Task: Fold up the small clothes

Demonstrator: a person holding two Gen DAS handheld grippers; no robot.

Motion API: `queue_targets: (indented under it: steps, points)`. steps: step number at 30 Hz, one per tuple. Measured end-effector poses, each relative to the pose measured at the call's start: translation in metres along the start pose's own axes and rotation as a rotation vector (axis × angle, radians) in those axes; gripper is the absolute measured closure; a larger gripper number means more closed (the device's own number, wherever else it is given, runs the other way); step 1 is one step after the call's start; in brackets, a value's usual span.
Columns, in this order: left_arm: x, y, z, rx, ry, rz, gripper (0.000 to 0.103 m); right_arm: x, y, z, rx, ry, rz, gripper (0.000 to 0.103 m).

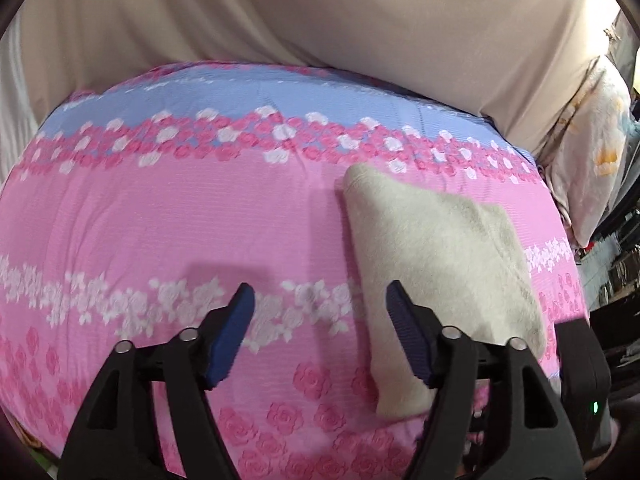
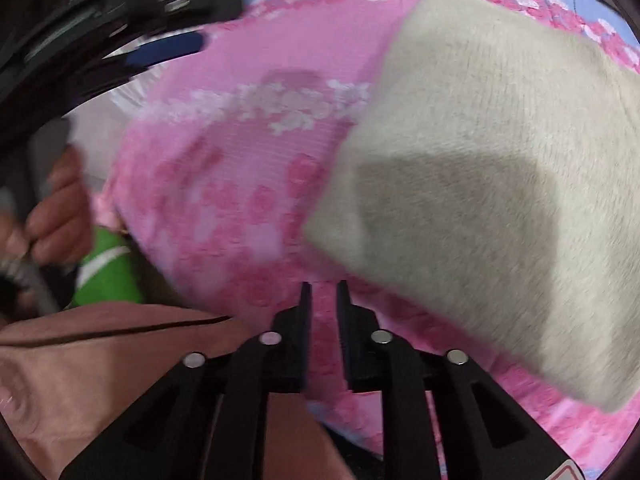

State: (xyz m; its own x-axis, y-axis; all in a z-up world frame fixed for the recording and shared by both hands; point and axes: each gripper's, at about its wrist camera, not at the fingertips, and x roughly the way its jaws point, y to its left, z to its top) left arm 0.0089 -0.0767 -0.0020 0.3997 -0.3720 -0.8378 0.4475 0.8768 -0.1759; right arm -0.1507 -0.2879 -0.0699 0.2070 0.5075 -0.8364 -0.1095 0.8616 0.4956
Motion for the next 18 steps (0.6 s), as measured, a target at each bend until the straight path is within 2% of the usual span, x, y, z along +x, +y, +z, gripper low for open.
queue_targets:
  steps: [2, 5, 8, 10, 12, 13, 14, 16, 17, 18]
  points:
    - [0.025, -0.009, 0.019, 0.016, 0.03, -0.048, 0.032, 0.007, -0.003, 0.0, 0.006, -0.026, 0.034, 0.06]
    - [0.067, -0.02, 0.044, 0.054, 0.097, -0.078, 0.033, 0.022, -0.002, 0.0, 0.007, -0.077, 0.011, 0.061]
    - [0.113, -0.036, 0.055, 0.131, 0.178, -0.055, 0.038, 0.026, 0.006, 0.002, 0.006, -0.177, -0.024, 0.061]
    - [0.135, -0.039, 0.052, 0.158, 0.22, -0.035, 0.037, 0.035, 0.003, 0.002, 0.052, -0.224, -0.017, 0.072]
    - [0.145, -0.04, 0.049, 0.168, 0.237, -0.027, 0.037, 0.052, 0.009, 0.0, 0.037, -0.189, -0.022, 0.088]
    - [0.146, -0.04, 0.047, 0.176, 0.236, -0.025, 0.037, 0.057, 0.015, -0.003, 0.008, -0.164, 0.018, 0.103]
    - [0.145, -0.04, 0.047, 0.182, 0.231, -0.022, 0.036, 0.064, 0.024, -0.007, -0.026, -0.121, 0.073, 0.102]
    - [0.145, -0.041, 0.047, 0.187, 0.231, -0.022, 0.036, 0.069, 0.038, -0.011, -0.103, -0.076, 0.049, 0.102]
    - [0.145, -0.041, 0.047, 0.189, 0.232, -0.018, 0.036, 0.057, 0.035, -0.01, -0.091, -0.106, 0.013, 0.102]
    - [0.144, -0.042, 0.047, 0.191, 0.228, -0.012, 0.036, 0.039, 0.026, -0.008, -0.044, -0.155, 0.016, 0.102]
